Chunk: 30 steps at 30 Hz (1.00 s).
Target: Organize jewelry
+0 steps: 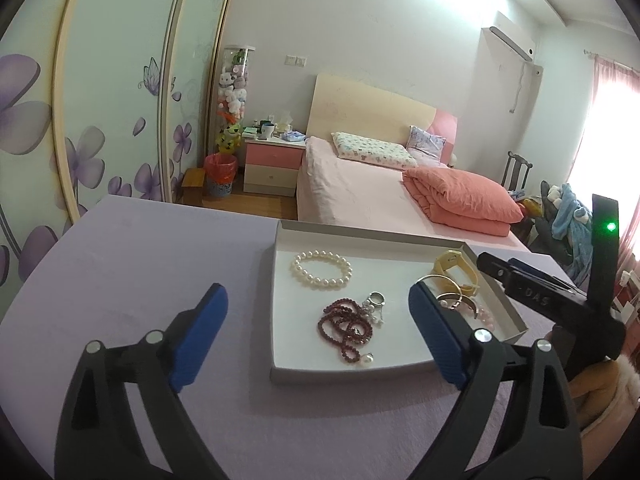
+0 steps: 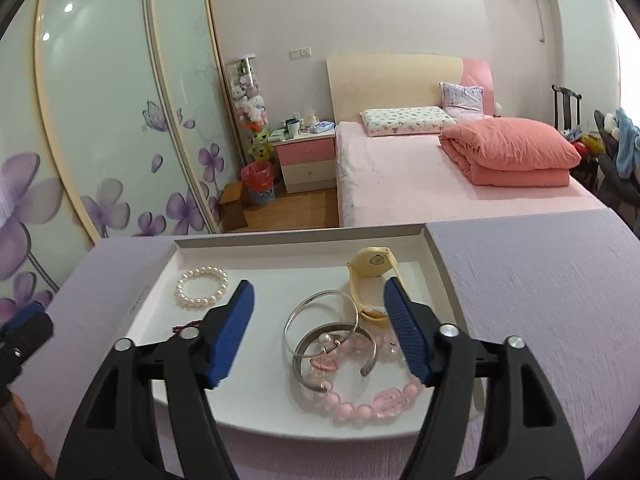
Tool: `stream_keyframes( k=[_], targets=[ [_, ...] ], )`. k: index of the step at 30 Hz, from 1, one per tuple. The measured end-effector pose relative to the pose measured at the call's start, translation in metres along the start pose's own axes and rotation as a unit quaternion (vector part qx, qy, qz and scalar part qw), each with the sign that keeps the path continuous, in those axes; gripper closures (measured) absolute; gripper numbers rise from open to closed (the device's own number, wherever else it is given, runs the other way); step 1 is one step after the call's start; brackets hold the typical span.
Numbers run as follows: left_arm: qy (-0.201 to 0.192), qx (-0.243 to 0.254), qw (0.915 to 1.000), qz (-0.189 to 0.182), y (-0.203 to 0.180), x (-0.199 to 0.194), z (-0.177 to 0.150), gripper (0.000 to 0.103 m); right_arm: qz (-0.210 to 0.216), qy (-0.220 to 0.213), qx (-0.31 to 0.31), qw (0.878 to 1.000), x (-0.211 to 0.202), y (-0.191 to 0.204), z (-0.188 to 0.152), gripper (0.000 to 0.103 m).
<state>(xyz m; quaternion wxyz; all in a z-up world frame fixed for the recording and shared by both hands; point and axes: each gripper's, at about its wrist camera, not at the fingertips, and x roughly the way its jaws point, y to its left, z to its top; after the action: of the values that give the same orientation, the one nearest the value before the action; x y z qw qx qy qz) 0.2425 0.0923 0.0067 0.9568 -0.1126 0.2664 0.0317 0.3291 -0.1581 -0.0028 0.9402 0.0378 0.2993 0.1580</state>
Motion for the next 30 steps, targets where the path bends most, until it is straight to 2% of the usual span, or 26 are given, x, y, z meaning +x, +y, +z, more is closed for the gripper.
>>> stream_keyframes(
  k=[4,10,17,22,26,30],
  targets=[
    [-0.006,-0.007,0.9999,-0.01,-0.001,-0.016,-0.005,0.008,-0.005,-0.015,-0.004,1.0,-0.026,0.001,-0.006,0.007],
    [-0.033,0.008,0.9993,-0.018,-0.013,-0.049,-0.022,0.006,-0.015,-0.038,0.002,0.999,-0.071,0.001,-0.031,0.004],
    [-0.073,0.042,0.9964,-0.017,-0.03,-0.084,-0.057,0.005,-0.018,-0.039,0.003,0.999,-0.106,0.011,-0.065,0.002],
    [-0.082,0.044,0.9954,-0.023,-0.035,-0.097,-0.071,0.005,-0.031,-0.036,-0.004,0.999,-0.113,0.019,-0.085,0.002],
    [-0.092,0.05,0.9944,-0.015,-0.037,-0.102,-0.078,0.005,-0.043,-0.039,-0.007,0.998,-0.117,0.019,-0.099,0.002],
    [-0.078,0.04,0.9958,-0.025,-0.036,-0.101,-0.084,0.005,-0.053,-0.052,-0.017,0.997,-0.123,0.02,-0.111,0.002]
  ],
)
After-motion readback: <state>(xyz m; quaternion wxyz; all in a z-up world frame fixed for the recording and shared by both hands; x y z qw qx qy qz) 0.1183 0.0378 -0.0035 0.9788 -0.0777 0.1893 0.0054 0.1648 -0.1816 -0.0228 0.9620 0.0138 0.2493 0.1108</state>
